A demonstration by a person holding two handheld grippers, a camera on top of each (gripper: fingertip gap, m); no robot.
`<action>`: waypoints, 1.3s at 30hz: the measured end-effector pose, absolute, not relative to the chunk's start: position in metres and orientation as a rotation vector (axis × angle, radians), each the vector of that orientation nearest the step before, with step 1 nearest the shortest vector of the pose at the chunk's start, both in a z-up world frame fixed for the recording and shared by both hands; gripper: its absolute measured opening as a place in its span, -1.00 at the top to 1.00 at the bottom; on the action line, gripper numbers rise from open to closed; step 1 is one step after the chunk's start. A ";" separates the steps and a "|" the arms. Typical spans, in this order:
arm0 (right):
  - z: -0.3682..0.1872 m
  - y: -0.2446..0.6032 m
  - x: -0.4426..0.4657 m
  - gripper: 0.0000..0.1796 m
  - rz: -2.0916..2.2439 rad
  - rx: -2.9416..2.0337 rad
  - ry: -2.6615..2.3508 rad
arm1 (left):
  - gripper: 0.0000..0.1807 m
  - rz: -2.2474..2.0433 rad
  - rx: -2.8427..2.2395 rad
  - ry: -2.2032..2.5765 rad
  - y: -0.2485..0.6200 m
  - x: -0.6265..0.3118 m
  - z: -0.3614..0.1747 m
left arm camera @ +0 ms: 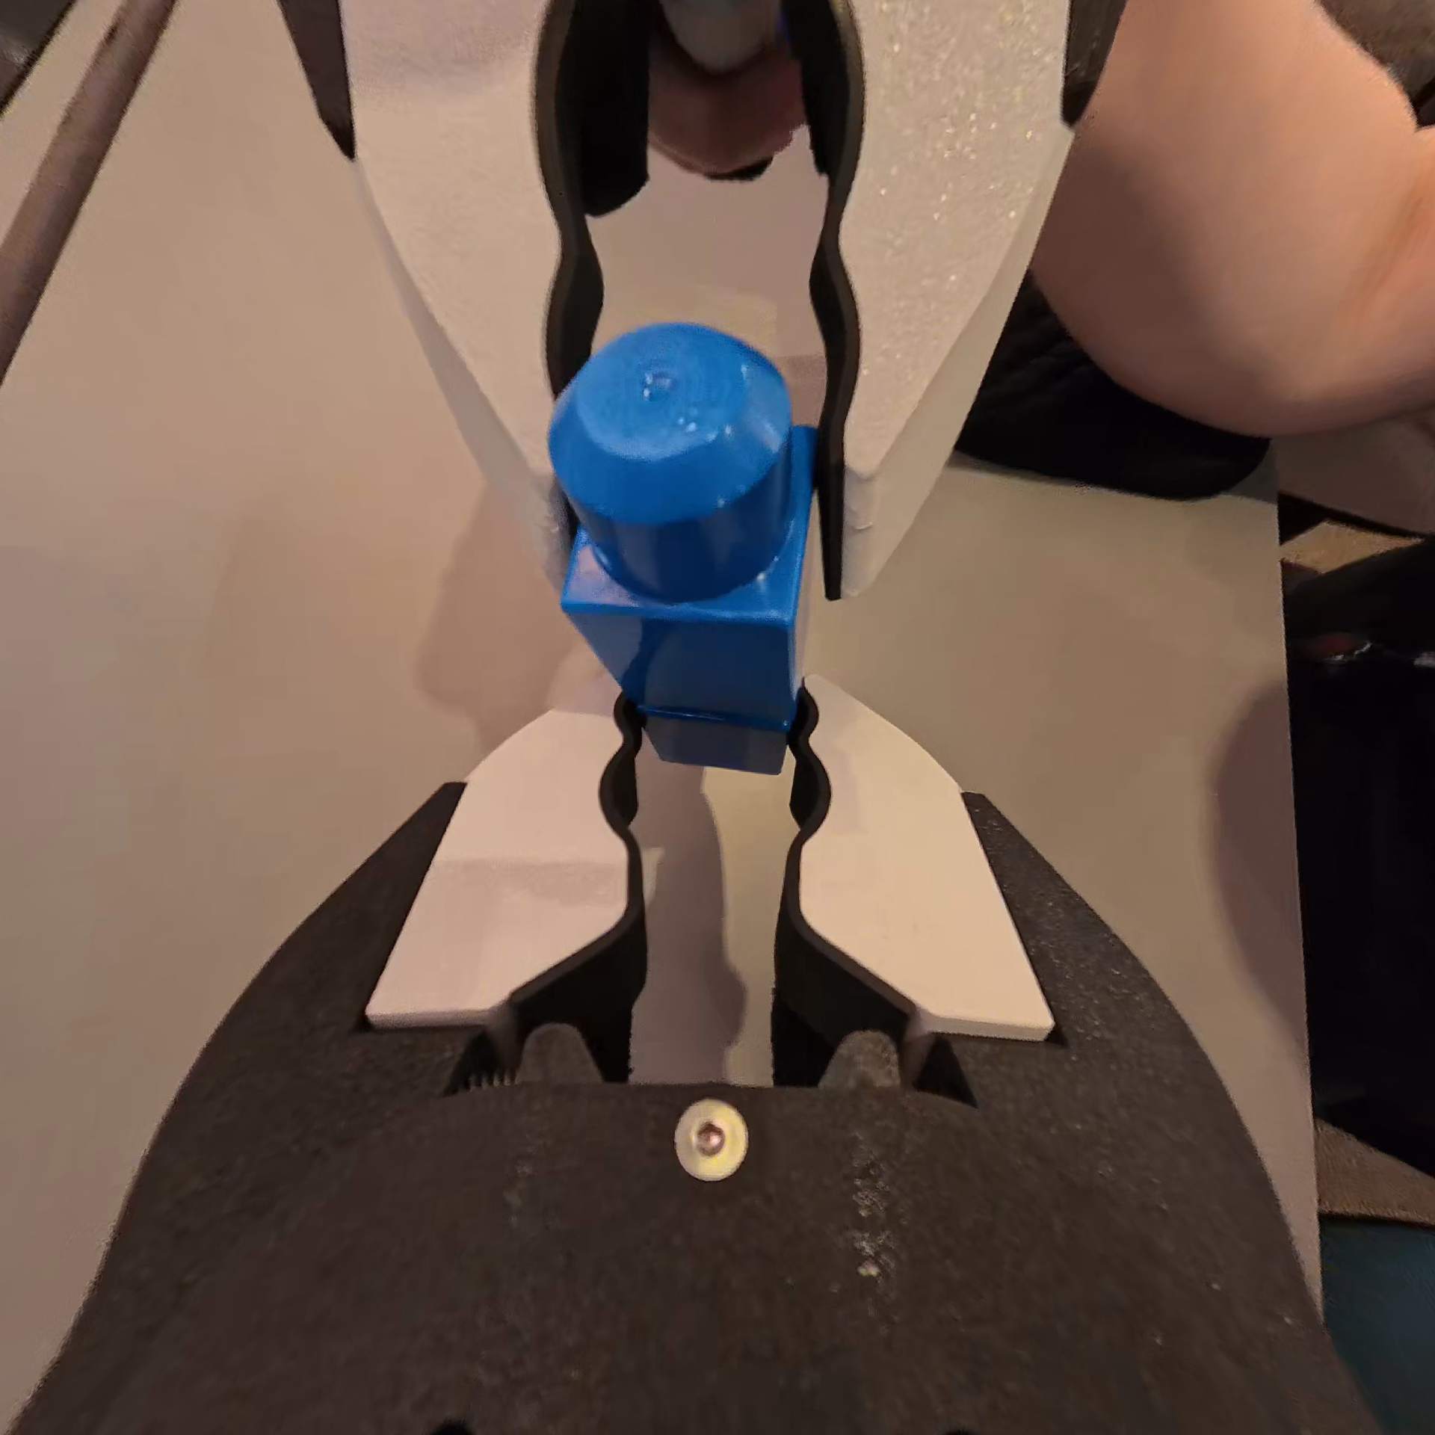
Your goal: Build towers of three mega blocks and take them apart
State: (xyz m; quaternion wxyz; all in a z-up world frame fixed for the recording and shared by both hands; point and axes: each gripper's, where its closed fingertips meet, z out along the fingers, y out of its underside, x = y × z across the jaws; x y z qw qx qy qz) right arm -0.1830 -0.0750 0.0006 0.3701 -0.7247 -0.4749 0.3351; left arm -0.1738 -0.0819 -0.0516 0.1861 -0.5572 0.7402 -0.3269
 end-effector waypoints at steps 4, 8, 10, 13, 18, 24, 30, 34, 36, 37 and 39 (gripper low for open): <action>-0.002 -0.078 -0.185 0.60 0.862 -1.877 -1.238 | 0.60 -0.908 -1.599 2.089 -0.084 -0.176 -0.053; -0.004 -0.079 -0.184 0.60 0.873 -1.880 -1.246 | 0.60 -0.931 -1.618 2.068 -0.086 -0.175 -0.053; -0.005 -0.079 -0.184 0.60 0.863 -1.889 -1.248 | 0.61 -0.963 -1.620 2.056 -0.087 -0.174 -0.054; -0.003 -0.079 -0.183 0.60 0.880 -1.879 -1.236 | 0.61 -1.064 -1.641 2.011 -0.089 -0.173 -0.049; -0.009 -0.080 -0.185 0.60 0.900 -1.900 -1.245 | 0.61 -1.077 -1.645 1.999 -0.089 -0.175 -0.053; -0.012 -0.079 -0.188 0.60 0.894 -1.910 -1.256 | 0.61 -1.132 -1.665 1.980 -0.089 -0.178 -0.054; -0.009 -0.076 -0.188 0.60 0.925 -1.881 -1.224 | 0.61 -1.197 -1.668 1.925 -0.087 -0.179 -0.048; -0.008 -0.073 -0.189 0.60 0.942 -1.878 -1.200 | 0.61 -1.183 -1.679 1.924 -0.084 -0.180 -0.047; -0.007 -0.072 -0.188 0.60 0.940 -1.873 -1.192 | 0.61 -1.180 -1.684 1.921 -0.083 -0.180 -0.046; -0.007 -0.072 -0.189 0.60 0.937 -1.866 -1.198 | 0.61 -1.172 -1.680 1.926 -0.083 -0.181 -0.046; -0.005 -0.074 -0.191 0.60 0.931 -1.842 -1.221 | 0.60 -1.153 -1.668 1.959 -0.084 -0.183 -0.046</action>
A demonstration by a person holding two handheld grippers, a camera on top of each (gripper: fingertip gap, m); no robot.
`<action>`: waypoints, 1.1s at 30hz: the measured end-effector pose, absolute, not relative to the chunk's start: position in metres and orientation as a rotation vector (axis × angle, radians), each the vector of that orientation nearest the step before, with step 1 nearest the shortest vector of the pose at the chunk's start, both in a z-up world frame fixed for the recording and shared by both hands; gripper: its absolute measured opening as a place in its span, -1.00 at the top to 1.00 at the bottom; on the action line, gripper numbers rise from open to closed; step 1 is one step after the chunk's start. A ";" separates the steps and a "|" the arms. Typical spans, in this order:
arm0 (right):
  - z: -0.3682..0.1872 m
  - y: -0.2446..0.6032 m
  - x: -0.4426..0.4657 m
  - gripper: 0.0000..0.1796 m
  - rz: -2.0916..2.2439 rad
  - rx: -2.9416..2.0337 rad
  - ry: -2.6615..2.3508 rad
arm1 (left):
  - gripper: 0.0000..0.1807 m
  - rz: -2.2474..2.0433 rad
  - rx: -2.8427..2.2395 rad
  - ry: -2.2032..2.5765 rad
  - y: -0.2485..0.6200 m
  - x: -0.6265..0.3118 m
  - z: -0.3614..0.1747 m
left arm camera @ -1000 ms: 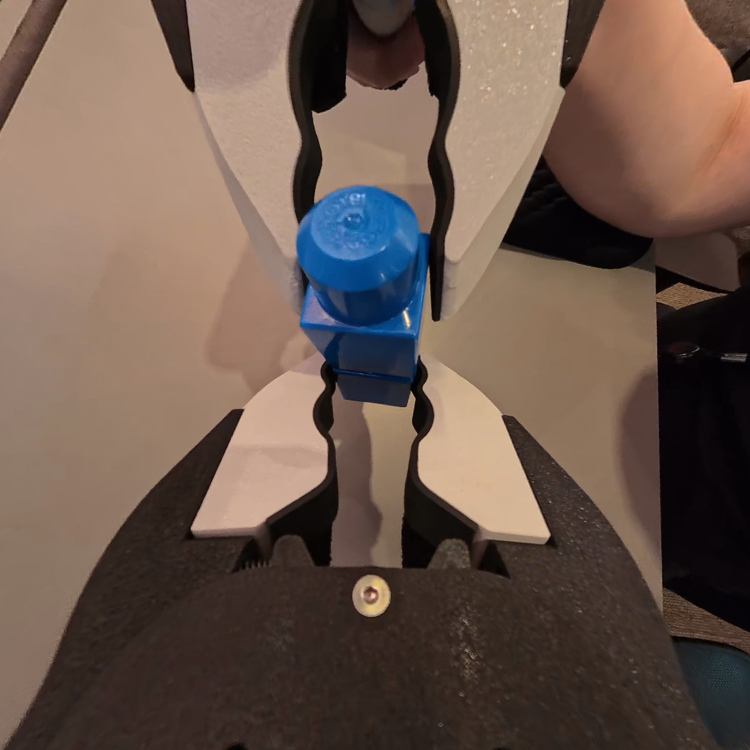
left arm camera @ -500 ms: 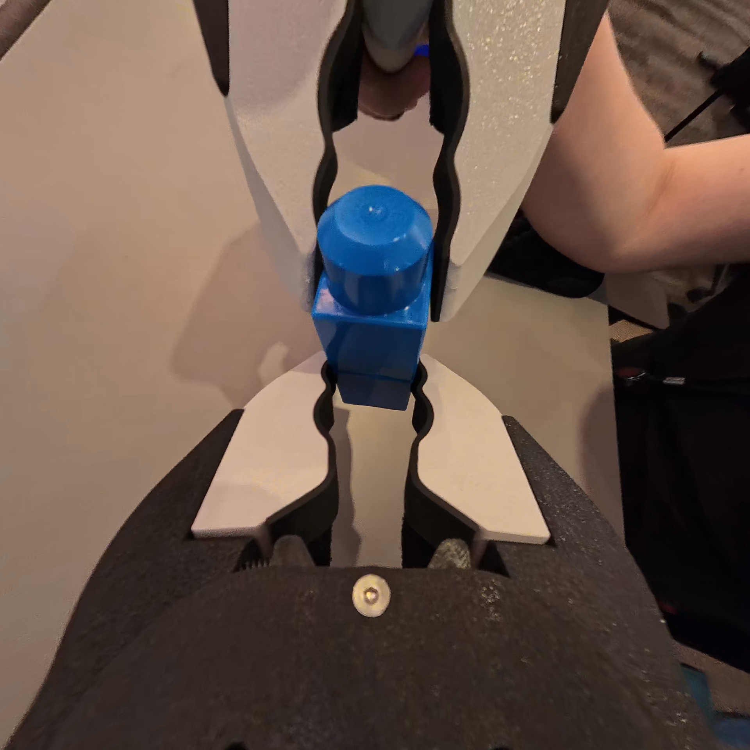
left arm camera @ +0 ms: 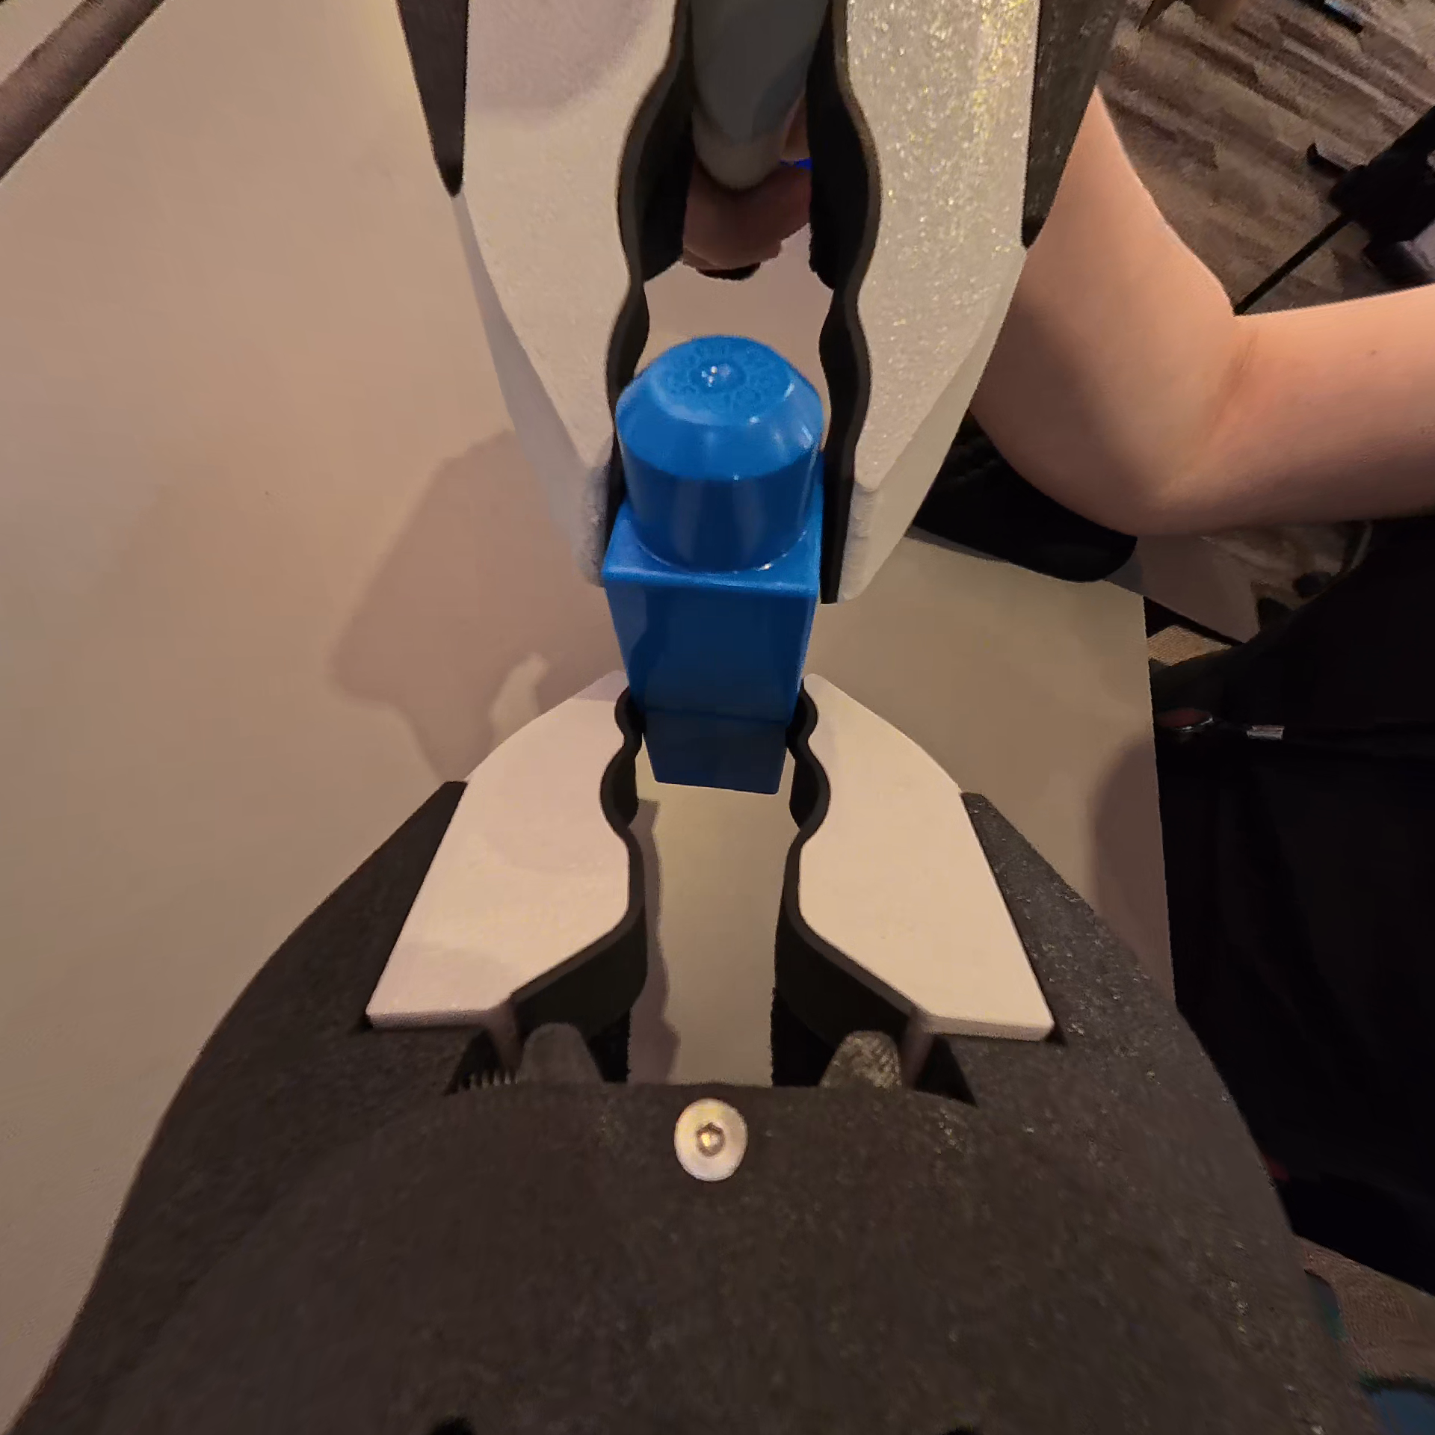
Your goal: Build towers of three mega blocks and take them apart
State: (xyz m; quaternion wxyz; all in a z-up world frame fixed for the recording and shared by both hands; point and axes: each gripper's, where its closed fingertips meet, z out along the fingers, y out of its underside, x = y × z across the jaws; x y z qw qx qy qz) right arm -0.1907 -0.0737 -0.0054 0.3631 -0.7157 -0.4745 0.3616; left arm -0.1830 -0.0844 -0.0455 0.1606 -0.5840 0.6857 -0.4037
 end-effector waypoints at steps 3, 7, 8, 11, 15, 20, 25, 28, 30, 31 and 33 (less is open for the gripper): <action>0.006 -0.074 -0.189 0.60 0.910 -1.769 -1.222 | 0.60 -1.234 -1.637 1.904 -0.085 -0.181 -0.031; 0.024 -0.072 -0.180 0.60 0.879 -1.671 -1.175 | 0.51 -1.390 -1.579 1.743 -0.080 -0.177 -0.011; 0.029 -0.073 -0.179 0.60 0.895 -1.649 -1.159 | 0.47 -1.397 -1.559 1.721 -0.080 -0.177 -0.009; 0.034 -0.072 -0.179 0.60 0.926 -1.614 -1.140 | 0.41 -1.365 -1.537 1.682 -0.078 -0.174 -0.011; 0.029 -0.069 -0.181 0.60 0.924 -1.623 -1.139 | 0.60 -1.305 -1.513 1.697 -0.080 -0.167 -0.017; 0.047 -0.064 -0.184 0.60 1.015 -1.513 -1.041 | 0.61 -1.353 -1.489 1.633 -0.079 -0.165 -0.003; 0.052 -0.058 -0.194 0.45 1.074 -1.509 -0.972 | 0.61 -1.389 -1.485 1.563 -0.075 -0.164 0.006; 0.054 -0.056 -0.198 0.60 1.097 -1.524 -0.942 | 0.61 -1.398 -1.483 1.548 -0.075 -0.164 0.006; 0.054 -0.057 -0.197 0.60 1.116 -1.536 -0.941 | 0.61 -1.407 -1.487 1.534 -0.076 -0.164 0.006; 0.053 -0.057 -0.197 0.60 1.118 -1.536 -0.943 | 0.61 -1.407 -1.487 1.532 -0.077 -0.164 0.005; 0.056 -0.057 -0.197 0.60 1.143 -1.526 -0.927 | 0.61 -1.436 -1.480 1.515 -0.077 -0.163 0.008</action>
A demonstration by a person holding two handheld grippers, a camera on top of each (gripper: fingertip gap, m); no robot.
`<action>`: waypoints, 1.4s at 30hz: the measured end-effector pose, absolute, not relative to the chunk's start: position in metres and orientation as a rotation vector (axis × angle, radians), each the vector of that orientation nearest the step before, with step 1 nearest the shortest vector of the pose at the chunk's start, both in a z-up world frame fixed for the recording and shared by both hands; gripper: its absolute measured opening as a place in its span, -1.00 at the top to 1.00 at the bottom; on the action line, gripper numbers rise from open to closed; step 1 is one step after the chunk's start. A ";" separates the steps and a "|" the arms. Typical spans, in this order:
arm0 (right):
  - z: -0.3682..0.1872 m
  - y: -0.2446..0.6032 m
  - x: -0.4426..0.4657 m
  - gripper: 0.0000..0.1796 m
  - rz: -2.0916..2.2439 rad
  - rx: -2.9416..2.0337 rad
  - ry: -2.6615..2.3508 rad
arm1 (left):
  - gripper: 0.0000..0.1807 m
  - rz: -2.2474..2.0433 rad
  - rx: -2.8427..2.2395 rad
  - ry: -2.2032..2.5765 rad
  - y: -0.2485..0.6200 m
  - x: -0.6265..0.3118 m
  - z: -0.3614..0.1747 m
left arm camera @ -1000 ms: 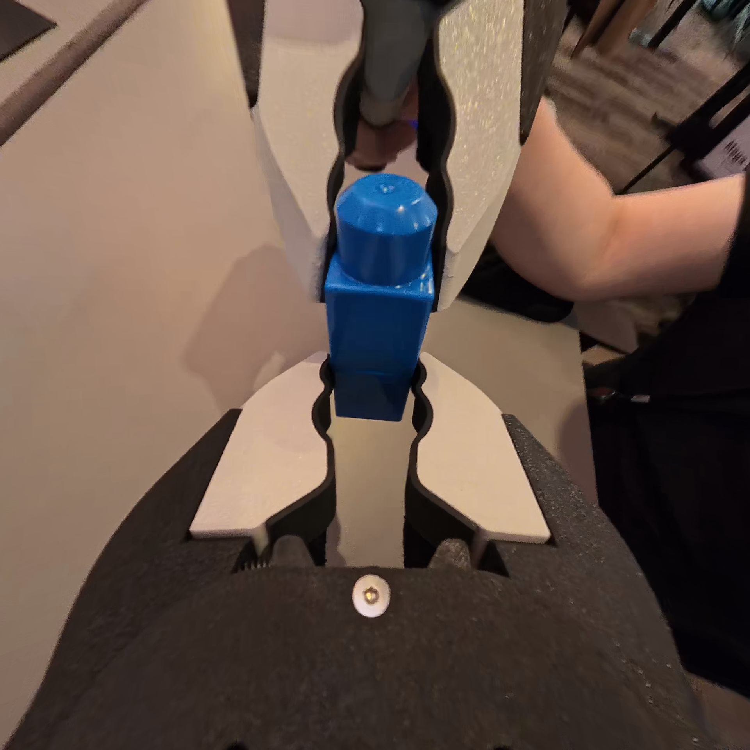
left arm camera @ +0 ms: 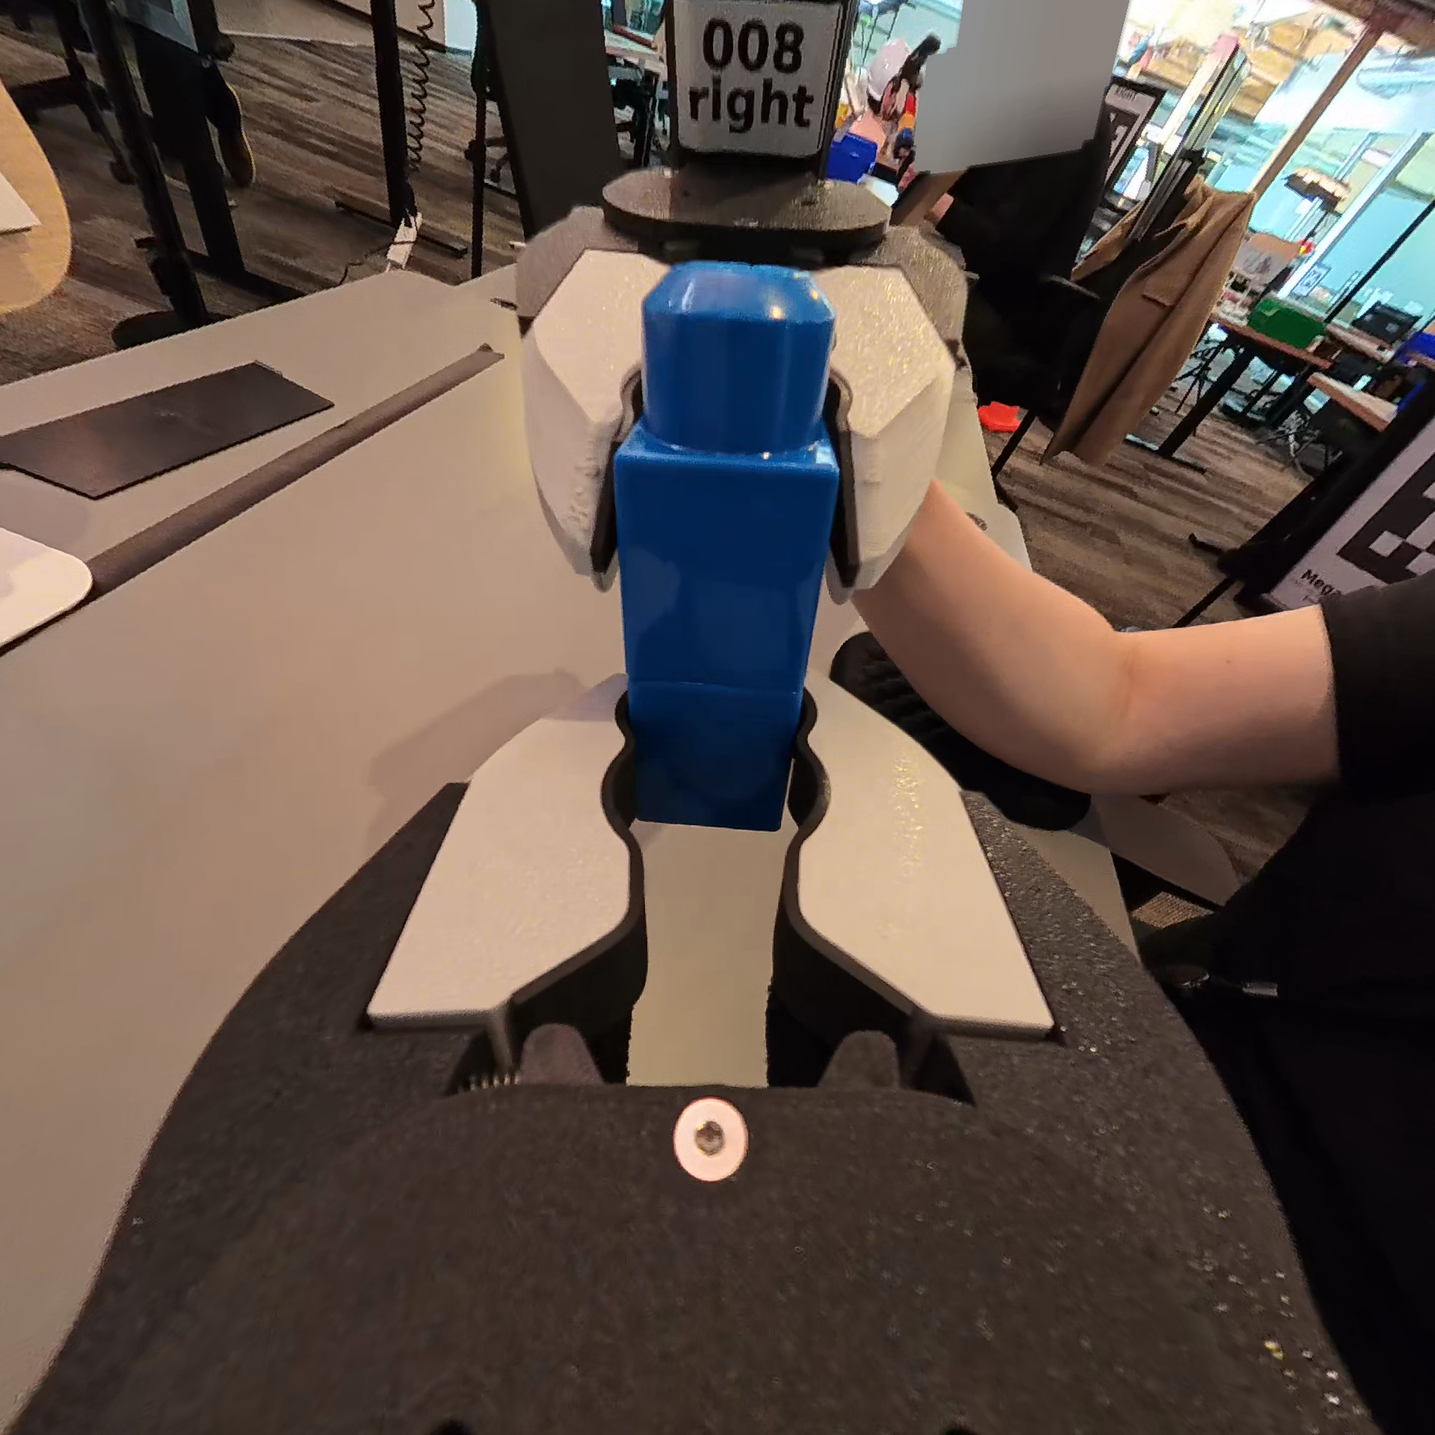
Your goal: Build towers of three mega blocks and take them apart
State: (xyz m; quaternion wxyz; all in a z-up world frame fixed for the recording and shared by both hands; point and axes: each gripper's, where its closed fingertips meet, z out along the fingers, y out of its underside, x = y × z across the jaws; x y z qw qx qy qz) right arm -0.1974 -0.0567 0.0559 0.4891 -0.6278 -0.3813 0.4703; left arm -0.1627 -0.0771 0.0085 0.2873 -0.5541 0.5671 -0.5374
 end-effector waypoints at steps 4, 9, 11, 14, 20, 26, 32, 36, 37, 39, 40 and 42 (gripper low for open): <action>0.058 -0.058 -0.197 0.60 1.145 -1.521 -0.928 | 0.61 -1.442 -1.476 1.523 -0.079 -0.161 0.012; 0.057 -0.062 -0.196 0.60 1.136 -1.509 -0.962 | 0.62 -1.417 -1.486 1.532 -0.081 -0.160 0.011; 0.055 -0.061 -0.197 0.60 1.130 -1.512 -0.966 | 0.62 -1.426 -1.489 1.527 -0.080 -0.159 0.009; 0.054 -0.057 -0.197 0.60 1.121 -1.509 -0.952 | 0.61 -1.419 -1.474 1.506 -0.075 -0.160 0.008; 0.054 -0.056 -0.194 0.44 1.124 -1.539 -0.924 | 0.61 -1.413 -1.450 1.455 -0.069 -0.164 0.014; 0.049 -0.059 -0.207 0.47 1.172 -1.556 -0.952 | 0.61 -1.396 -1.448 1.449 -0.069 -0.168 0.012; 0.044 -0.060 -0.214 0.60 1.100 -1.559 -1.015 | 0.59 -1.371 -1.418 1.437 -0.074 -0.175 0.013; 0.053 -0.062 -0.213 0.60 1.134 -1.521 -0.992 | 0.16 -1.254 -1.491 1.343 -0.059 -0.198 0.008; 0.054 -0.062 -0.211 0.60 1.136 -1.520 -0.989 | 0.13 -1.238 -1.494 1.304 -0.055 -0.210 0.011; 0.053 -0.059 -0.204 0.60 1.103 -1.533 -0.974 | 0.15 -1.225 -1.501 1.191 -0.044 -0.242 0.024; 0.052 -0.057 -0.199 0.60 1.088 -1.541 -0.963 | 0.18 -1.199 -1.511 1.121 -0.035 -0.262 0.033; 0.052 -0.054 -0.191 0.60 1.090 -1.551 -0.936 | 0.24 -1.067 -1.538 0.986 -0.007 -0.311 0.048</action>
